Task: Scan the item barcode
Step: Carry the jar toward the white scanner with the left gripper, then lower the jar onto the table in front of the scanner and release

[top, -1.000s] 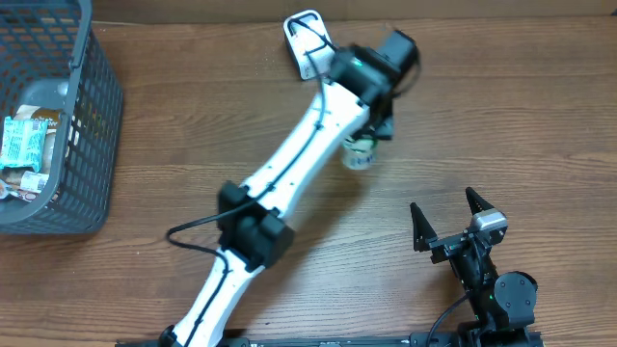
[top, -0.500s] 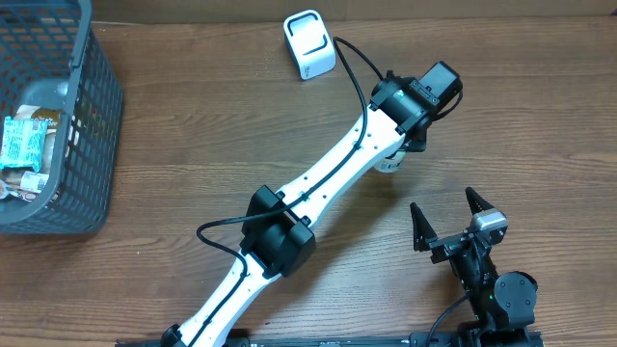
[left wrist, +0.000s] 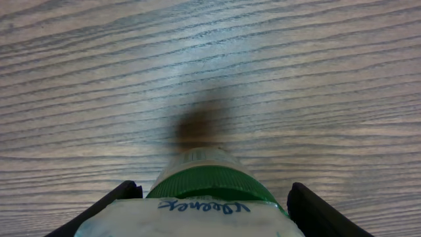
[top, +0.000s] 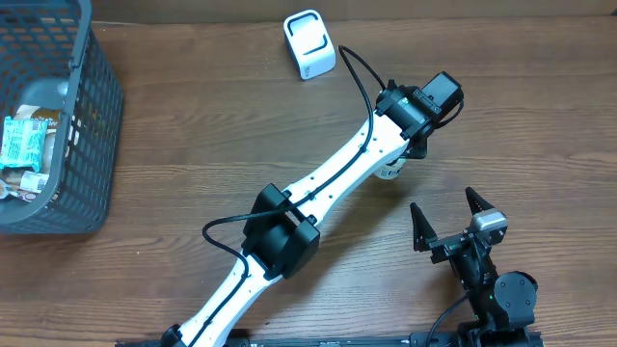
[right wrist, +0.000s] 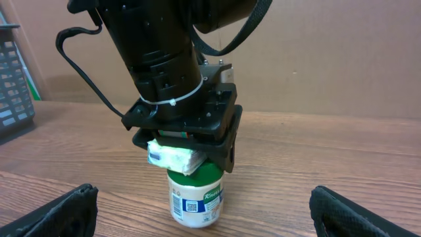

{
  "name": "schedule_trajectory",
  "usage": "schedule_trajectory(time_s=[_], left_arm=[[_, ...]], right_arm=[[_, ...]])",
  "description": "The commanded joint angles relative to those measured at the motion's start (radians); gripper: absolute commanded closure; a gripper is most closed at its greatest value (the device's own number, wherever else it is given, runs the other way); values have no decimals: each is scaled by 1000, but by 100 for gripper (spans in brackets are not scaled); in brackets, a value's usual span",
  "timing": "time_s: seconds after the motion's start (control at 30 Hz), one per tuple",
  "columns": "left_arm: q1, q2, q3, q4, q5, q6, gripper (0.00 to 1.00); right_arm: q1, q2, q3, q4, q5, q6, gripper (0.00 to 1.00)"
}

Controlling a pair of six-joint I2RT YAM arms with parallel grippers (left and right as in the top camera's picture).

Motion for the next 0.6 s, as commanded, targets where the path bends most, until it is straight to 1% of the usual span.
schedule_trajectory(time_s=[0.0, 0.13, 0.17, 0.2, 0.23, 0.27, 0.43, 0.57], left_arm=[[-5, 3, -13, 7, 5, -10, 78], [0, 3, -26, 6, 5, -10, 74], [1, 3, -26, 4, 5, -10, 64], [2, 3, -26, 2, 5, -9, 46], [2, 3, -26, 2, 5, -5, 32], [2, 3, -26, 2, 6, 7, 14], [7, -3, -22, -2, 37, 54, 1], [14, -19, -5, -18, 50, 70, 0]], right_arm=[[3, -3, -11, 5, -5, 2, 0], [3, -3, -11, 5, -5, 2, 0], [3, -3, -11, 5, -5, 2, 0], [3, -3, -11, 5, -5, 2, 0], [3, -3, -11, 5, -5, 2, 0], [3, -3, -11, 5, -5, 2, 0], [3, -3, -11, 5, -5, 2, 0], [3, -3, -11, 5, -5, 2, 0]])
